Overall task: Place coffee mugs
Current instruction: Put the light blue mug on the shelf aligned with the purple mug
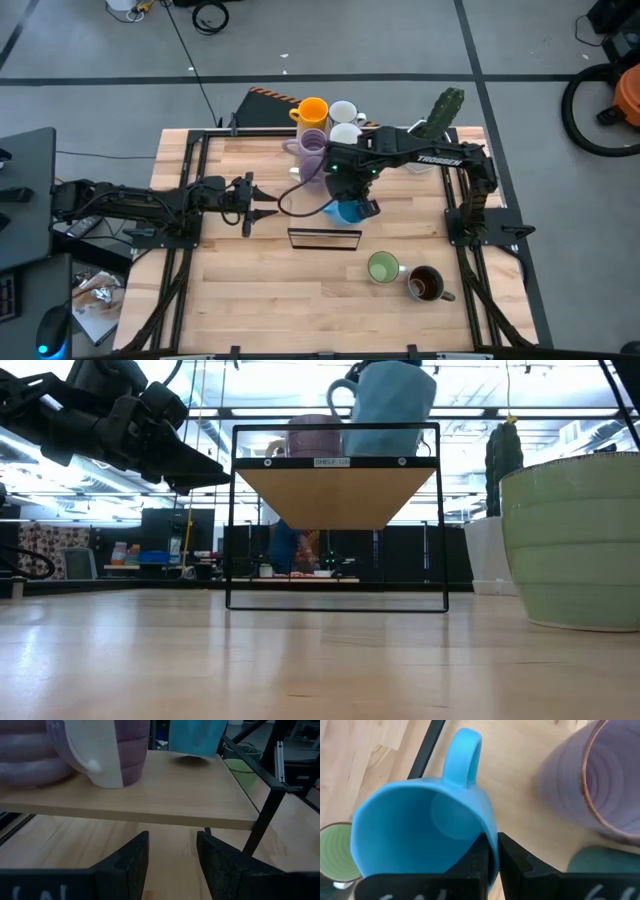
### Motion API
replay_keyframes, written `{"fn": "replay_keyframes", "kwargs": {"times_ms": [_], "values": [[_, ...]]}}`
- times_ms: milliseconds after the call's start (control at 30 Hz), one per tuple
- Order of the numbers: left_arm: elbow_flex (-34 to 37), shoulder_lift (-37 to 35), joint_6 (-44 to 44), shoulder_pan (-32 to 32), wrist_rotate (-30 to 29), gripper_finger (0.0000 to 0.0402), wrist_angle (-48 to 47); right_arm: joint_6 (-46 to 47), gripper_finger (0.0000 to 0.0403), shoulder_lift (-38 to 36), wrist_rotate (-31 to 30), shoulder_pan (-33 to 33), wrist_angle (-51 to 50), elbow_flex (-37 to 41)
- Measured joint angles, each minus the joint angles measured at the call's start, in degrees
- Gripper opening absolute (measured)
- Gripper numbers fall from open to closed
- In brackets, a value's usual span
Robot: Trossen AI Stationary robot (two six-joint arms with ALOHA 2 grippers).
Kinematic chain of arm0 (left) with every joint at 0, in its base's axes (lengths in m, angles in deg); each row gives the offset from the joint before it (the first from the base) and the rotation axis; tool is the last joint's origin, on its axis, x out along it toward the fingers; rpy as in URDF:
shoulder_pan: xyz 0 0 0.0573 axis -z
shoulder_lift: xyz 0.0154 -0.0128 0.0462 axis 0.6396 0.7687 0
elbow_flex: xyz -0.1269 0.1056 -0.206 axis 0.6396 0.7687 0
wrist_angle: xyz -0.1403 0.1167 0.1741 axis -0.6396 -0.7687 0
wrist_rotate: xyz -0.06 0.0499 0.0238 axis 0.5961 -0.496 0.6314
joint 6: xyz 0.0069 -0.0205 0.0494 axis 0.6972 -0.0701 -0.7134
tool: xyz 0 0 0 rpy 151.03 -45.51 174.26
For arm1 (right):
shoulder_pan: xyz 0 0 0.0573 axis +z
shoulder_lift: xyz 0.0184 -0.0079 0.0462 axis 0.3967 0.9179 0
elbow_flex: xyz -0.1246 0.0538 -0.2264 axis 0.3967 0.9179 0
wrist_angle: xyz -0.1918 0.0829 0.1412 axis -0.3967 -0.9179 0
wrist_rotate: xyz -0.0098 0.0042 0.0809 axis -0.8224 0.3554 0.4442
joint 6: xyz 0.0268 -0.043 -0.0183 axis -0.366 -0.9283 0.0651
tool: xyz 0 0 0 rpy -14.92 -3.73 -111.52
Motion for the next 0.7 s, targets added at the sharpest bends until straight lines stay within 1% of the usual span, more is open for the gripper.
{"fn": "replay_keyframes", "kwargs": {"times_ms": [133, 233, 400, 700], "values": [[0.0, 0.0, 0.1, 0.0, 0.0, 0.0172, 0.0, 0.0, 0.0030, 0.4, 1.7, -0.8, 0.6, -0.1], [0.0, 0.0, 1.0, 0.0, 0.0, 0.0172, 0.0, 0.0, 0.0034, 0.4, 2.7, -0.9, 3.3, -0.1], [0.0, 0.0, 1.4, 0.3, 0.0, 0.0172, 0.0, -0.2, 0.0043, 0.4, 3.0, -0.9, 3.8, -0.1], [0.0, 0.0, 1.0, 3.0, 0.0, 0.0172, 0.5, 0.0, 0.0047, 2.3, 3.0, -1.3, 4.1, -0.1]]}}
